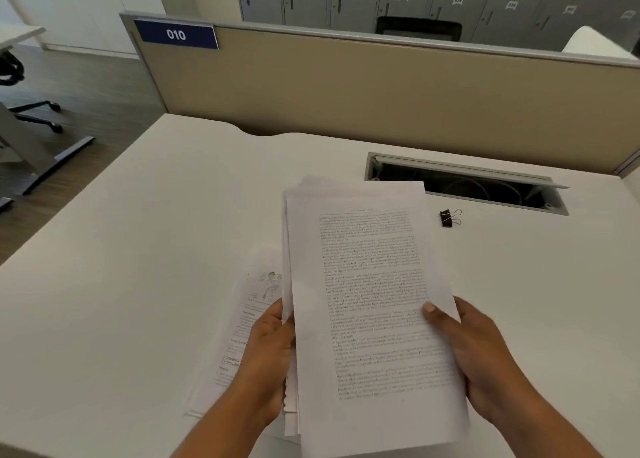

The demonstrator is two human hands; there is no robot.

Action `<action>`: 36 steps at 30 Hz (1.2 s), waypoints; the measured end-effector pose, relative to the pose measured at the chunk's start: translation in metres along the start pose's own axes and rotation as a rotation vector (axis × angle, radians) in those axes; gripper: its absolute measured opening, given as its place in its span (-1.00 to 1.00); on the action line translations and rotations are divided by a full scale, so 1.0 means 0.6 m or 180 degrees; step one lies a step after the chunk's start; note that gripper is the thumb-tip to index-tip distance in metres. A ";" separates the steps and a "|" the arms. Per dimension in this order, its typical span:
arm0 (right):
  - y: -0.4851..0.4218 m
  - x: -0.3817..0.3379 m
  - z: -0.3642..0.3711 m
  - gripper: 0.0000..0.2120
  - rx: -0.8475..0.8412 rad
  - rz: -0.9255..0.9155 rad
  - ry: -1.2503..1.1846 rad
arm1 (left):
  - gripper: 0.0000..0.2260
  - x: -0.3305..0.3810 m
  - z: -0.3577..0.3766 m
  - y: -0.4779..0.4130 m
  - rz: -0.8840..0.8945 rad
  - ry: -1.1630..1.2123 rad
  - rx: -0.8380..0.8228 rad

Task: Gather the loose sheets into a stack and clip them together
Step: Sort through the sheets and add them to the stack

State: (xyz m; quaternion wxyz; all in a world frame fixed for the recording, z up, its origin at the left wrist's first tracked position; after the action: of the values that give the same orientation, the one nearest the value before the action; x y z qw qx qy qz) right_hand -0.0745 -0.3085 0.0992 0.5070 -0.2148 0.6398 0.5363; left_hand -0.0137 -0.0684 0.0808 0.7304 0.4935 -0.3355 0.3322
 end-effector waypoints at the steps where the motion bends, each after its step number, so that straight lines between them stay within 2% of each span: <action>1: 0.003 0.002 0.006 -0.78 -0.0190 0.0114 -0.0101 | -0.78 -0.001 0.001 0.000 -0.0011 -0.0017 0.0000; 8: 0.014 0.005 0.002 -0.77 -0.0414 0.0326 -0.0315 | -0.79 0.003 0.001 0.008 -0.0010 -0.0202 0.0035; 14: 0.019 0.010 -0.001 -0.79 -0.0387 0.0152 -0.0036 | -0.74 0.001 0.005 0.014 -0.0102 -0.0270 0.0011; 20: 0.027 0.013 0.001 -0.79 -0.0266 -0.0104 0.0054 | -0.55 -0.002 0.010 0.019 -0.0134 -0.0020 0.0221; 25: 0.029 0.023 0.000 -0.79 -0.0084 -0.0214 0.0016 | -0.75 0.016 0.009 0.022 0.0191 -0.0378 0.0212; 27: 0.028 0.029 0.002 -0.80 -0.0038 -0.0228 -0.0030 | -0.76 0.021 0.005 0.022 0.0255 -0.0483 0.0183; 31: 0.023 0.036 -0.008 -0.78 0.0156 -0.0301 -0.0185 | -0.73 0.029 -0.038 0.004 0.0557 -0.1251 0.0623; 33: 0.020 0.038 -0.018 -0.72 0.0243 -0.0312 -0.0285 | -0.71 0.021 -0.082 -0.015 0.0531 -0.2101 0.0978; 36: 0.018 0.037 -0.034 -0.80 0.0315 -0.0341 -0.0335 | -0.41 0.001 -0.148 -0.035 0.0073 -0.3574 0.1432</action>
State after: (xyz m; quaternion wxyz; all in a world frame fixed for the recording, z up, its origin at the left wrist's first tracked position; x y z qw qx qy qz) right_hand -0.1007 -0.3171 0.0829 0.5778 -0.1949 0.6255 0.4867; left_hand 0.0181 0.0097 0.0455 0.3158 0.7321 -0.5966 0.0915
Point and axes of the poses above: each hand's wrist, its own y-axis away from the middle knuckle, its own z-axis out of the palm, x = y × z, the point moved 5 cm from there along -y, towards the middle knuckle, and after that the axes turned 4 degrees about -x, right-handed, at the moved point
